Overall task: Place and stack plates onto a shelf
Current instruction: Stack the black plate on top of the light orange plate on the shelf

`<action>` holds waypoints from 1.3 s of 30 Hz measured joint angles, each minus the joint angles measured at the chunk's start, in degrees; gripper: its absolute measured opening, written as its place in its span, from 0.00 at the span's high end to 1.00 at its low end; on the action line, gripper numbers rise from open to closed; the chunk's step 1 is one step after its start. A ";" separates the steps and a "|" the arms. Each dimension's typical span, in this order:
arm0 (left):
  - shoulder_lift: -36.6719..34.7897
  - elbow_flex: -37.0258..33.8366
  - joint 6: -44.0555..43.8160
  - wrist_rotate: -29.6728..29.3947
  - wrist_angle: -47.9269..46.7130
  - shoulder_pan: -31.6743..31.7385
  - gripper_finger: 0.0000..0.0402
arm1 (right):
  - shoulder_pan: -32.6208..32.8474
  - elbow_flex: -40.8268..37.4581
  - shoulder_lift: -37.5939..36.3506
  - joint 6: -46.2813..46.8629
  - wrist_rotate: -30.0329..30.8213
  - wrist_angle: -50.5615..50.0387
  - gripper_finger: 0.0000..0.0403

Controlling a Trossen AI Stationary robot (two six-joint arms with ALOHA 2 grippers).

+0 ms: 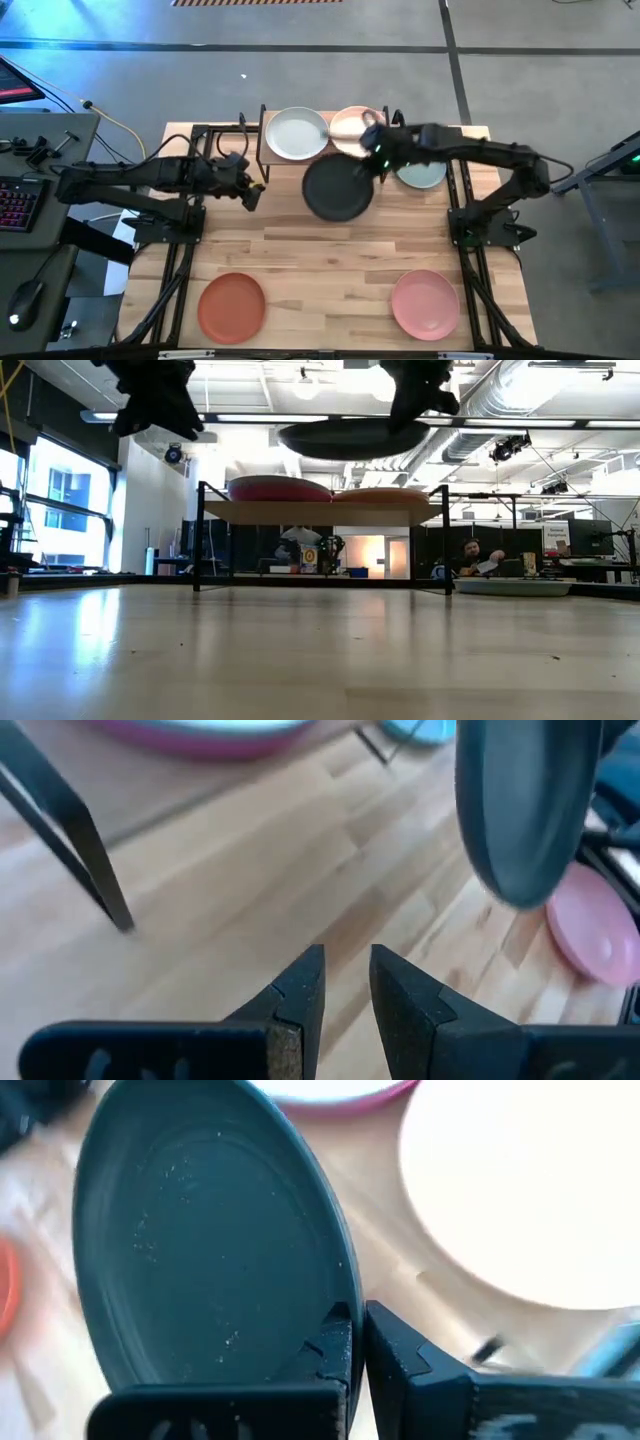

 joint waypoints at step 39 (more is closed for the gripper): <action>0.00 0.00 4.22 1.22 6.04 19.81 0.82 | -33.12 0.00 2.29 -16.50 -6.13 8.52 1.00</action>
